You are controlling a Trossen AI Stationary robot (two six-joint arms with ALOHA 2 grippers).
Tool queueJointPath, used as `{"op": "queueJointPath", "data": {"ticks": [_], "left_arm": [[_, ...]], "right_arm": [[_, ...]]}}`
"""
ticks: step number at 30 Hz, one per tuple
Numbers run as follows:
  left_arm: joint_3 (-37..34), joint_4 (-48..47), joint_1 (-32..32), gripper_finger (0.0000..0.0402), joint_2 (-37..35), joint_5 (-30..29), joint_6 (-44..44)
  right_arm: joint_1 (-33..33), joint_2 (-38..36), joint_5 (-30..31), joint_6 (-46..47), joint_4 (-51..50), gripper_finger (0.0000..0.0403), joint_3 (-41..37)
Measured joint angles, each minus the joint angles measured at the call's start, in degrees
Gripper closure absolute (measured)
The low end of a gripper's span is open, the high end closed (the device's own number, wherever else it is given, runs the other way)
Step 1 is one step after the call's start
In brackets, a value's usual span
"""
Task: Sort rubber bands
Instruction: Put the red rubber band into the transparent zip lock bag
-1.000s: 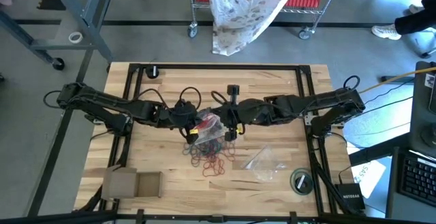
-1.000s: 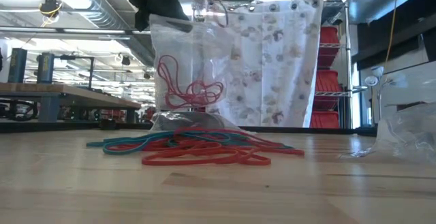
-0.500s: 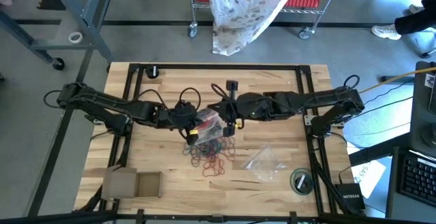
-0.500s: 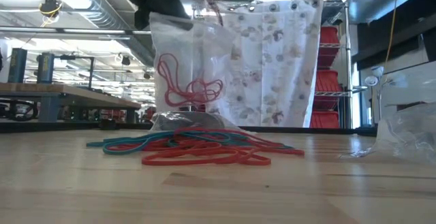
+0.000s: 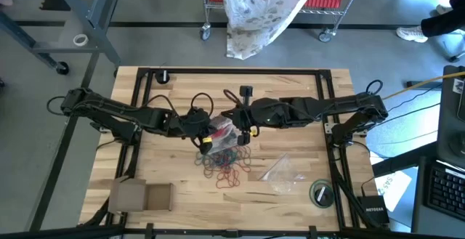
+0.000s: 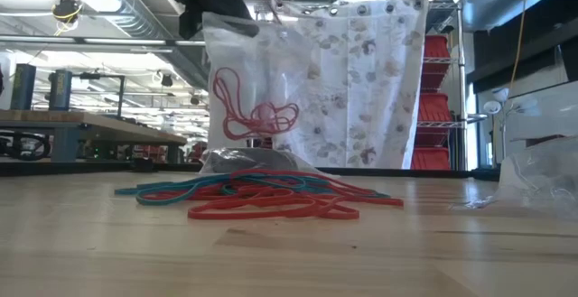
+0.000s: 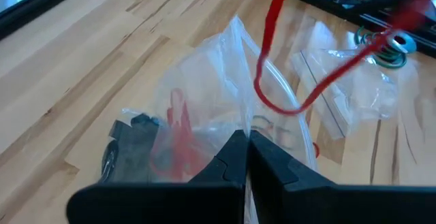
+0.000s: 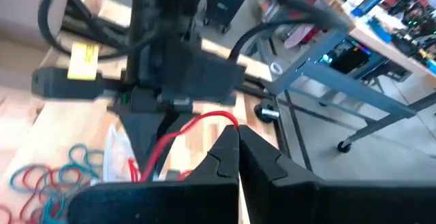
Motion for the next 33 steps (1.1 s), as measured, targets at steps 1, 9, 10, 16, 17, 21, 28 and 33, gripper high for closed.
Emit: {"op": "queueJointPath", "data": {"ticks": [1,9,10,16,17,21,28,33], "left_arm": [[0.00,-0.02,0.00,0.0401,0.00,-0.01,-0.10],[0.00,0.41,1.11,0.0401,-0.22,-0.03,-1.24],[0.00,0.37,1.40,0.0401,-0.26,-0.03,-1.24],[0.00,-1.23,3.05,0.0401,-0.46,-0.10,-1.05],[0.00,-1.44,3.38,0.0401,-0.46,-0.26,-0.98],[0.00,-2.43,4.48,0.0401,-0.46,-0.49,-0.96],[0.00,-1.46,5.27,0.0401,-0.46,-0.47,-0.08],[0.00,-1.43,3.90,0.0401,-0.46,-0.06,0.24]], "right_arm": [[0.00,0.31,0.00,0.07,-0.41,0.0402,-0.02],[0.04,3.89,0.04,2.01,-4.15,0.0402,-0.02],[0.04,4.36,0.04,2.63,-5.07,0.0402,0.00],[0.11,5.55,-0.77,6.31,-9.10,0.0402,-0.02],[0.11,5.59,-2.14,6.98,-10.00,0.0402,-0.02],[1.25,5.91,-4.60,8.73,-11.84,0.0402,-0.02],[2.99,5.95,-1.07,8.55,-11.52,0.0402,-0.02],[0.10,5.96,0.20,7.15,-10.43,0.0402,0.04]]}}
